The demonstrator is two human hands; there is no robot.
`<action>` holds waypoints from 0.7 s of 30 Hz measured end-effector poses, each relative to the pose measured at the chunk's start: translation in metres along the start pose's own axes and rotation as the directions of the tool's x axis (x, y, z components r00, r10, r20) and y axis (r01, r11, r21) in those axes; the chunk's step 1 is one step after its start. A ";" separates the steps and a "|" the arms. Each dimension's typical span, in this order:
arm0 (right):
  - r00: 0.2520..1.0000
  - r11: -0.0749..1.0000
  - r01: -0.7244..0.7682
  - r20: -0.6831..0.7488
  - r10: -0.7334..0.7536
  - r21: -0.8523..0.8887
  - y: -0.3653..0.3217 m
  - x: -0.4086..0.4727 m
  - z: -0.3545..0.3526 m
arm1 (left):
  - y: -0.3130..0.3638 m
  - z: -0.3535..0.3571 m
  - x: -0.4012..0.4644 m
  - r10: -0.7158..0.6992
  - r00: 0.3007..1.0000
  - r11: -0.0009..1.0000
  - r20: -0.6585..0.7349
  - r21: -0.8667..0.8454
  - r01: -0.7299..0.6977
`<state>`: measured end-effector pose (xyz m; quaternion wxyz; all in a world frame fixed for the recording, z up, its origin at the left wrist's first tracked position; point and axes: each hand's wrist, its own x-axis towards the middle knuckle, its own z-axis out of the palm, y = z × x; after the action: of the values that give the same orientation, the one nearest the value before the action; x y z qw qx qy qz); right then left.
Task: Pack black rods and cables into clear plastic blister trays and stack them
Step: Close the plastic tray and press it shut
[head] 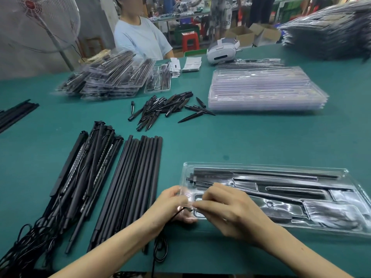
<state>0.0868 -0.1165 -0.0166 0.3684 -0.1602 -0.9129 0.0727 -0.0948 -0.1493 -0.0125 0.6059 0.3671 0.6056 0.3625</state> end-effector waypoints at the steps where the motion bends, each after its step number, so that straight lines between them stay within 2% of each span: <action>1: 1.000 1.000 -0.005 -0.005 0.005 0.003 0.000 0.000 0.000 | -0.001 -0.001 -0.002 0.024 0.999 1.000 -0.039 -0.008 -0.025; 2: 1.000 1.000 -0.010 -0.008 0.010 0.004 0.001 0.001 0.000 | -0.004 -0.004 -0.005 0.090 0.991 0.994 -0.102 0.078 -0.082; 3: 1.000 1.000 -0.012 -0.006 0.012 0.000 0.001 0.000 0.001 | -0.007 -0.010 -0.009 0.197 0.967 0.953 -0.160 0.262 -0.151; 5: 1.000 1.000 -0.006 0.010 0.007 -0.019 0.001 -0.001 0.003 | -0.013 -0.023 -0.018 0.433 0.895 0.728 -0.111 0.629 -0.274; 6: 1.000 1.000 -0.003 0.018 0.003 -0.027 0.001 -0.001 0.005 | -0.015 -0.028 -0.023 0.491 0.870 0.625 -0.035 0.710 -0.324; 9: 1.000 1.000 -0.004 0.017 0.004 -0.021 0.003 -0.002 0.006 | -0.025 -0.035 -0.029 0.537 0.832 0.455 0.142 0.781 -0.427; 12: 1.000 1.000 -0.014 0.010 0.014 -0.003 0.005 -0.001 0.006 | -0.029 -0.034 -0.026 0.559 0.795 0.225 0.236 0.880 -0.419; 16: 1.000 1.000 -0.001 0.010 0.001 0.018 0.003 0.000 0.008 | -0.028 -0.032 -0.023 0.550 0.796 0.166 0.251 0.902 -0.399; 19: 1.000 1.000 -0.005 0.009 0.004 0.012 0.003 0.001 0.006 | -0.028 -0.033 -0.021 0.575 0.761 0.024 0.299 0.924 -0.381; 21: 1.000 1.000 -0.008 0.009 0.008 0.010 0.002 0.002 0.005 | -0.026 -0.031 -0.021 0.590 0.741 -0.032 0.320 0.927 -0.374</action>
<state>0.0826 -0.1137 -0.0197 0.3647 -0.1618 -0.9135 0.0797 -0.1259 -0.1793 -0.0254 0.0093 0.8141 0.5695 0.1133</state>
